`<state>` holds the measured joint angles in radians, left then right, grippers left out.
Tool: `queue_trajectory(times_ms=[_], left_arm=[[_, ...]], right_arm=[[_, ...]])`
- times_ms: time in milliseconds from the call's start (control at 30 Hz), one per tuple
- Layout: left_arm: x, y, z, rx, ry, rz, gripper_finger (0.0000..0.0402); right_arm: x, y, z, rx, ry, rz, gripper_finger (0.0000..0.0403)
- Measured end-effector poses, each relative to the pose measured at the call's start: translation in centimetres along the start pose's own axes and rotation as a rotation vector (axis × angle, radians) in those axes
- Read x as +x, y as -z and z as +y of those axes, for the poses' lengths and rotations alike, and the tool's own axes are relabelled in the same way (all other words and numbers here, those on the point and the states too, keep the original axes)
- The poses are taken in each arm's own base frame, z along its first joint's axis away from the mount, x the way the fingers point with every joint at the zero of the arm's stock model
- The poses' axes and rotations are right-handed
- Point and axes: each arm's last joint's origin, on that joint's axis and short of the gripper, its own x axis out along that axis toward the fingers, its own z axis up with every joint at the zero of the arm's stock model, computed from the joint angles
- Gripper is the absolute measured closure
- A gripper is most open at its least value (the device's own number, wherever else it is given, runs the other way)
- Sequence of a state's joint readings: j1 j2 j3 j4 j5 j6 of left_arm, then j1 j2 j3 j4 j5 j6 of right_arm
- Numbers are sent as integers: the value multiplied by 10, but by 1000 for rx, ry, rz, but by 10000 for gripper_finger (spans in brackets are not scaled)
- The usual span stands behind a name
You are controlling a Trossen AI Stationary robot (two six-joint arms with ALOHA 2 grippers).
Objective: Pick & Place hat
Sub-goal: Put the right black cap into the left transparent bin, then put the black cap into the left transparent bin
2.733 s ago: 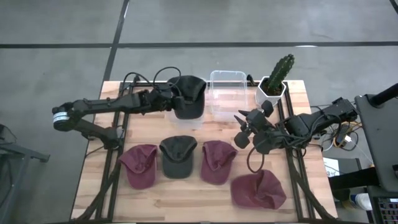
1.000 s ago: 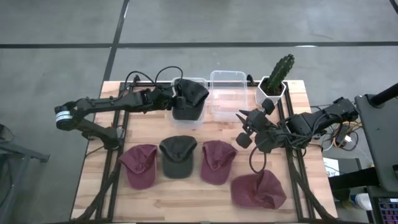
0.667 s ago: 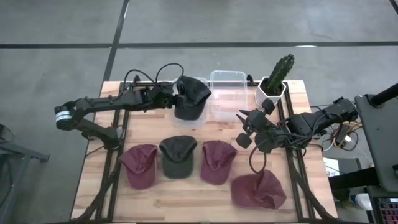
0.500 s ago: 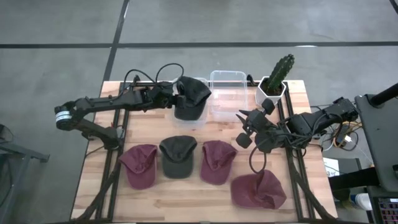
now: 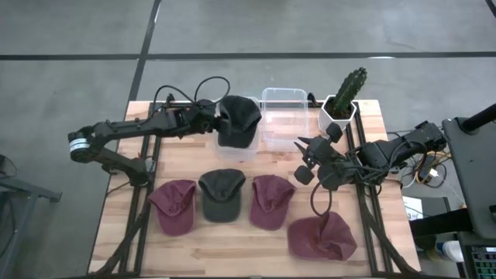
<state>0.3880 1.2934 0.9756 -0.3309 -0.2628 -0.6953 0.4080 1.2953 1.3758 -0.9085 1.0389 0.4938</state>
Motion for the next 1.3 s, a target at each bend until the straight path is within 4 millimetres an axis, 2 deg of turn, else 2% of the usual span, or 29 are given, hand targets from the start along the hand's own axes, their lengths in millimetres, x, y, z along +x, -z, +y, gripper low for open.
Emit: queue_trajectory(times_ms=[333, 600, 833, 967, 1067, 1300], left_arm=[[0, 0, 1, 88, -6, 7, 302], [-1, 0, 1, 151, -12, 17, 303], [-6, -8, -1, 241, -48, -13, 303], [-14, -19, -8, 246, -31, -25, 303], [-25, -22, -15, 267, 9, 48, 303], [-54, -7, -31, 300, 22, 274, 303]], right_arm=[[0, 0, 0, 6, -1, -1, 337], [0, 0, 0, 9, -1, -3, 330], [0, 0, 0, 9, -2, -3, 326], [0, 0, 0, -3, 1, 3, 331], [0, 3, -2, -33, 10, 19, 336], [-5, 13, -16, -31, 15, 28, 339]])
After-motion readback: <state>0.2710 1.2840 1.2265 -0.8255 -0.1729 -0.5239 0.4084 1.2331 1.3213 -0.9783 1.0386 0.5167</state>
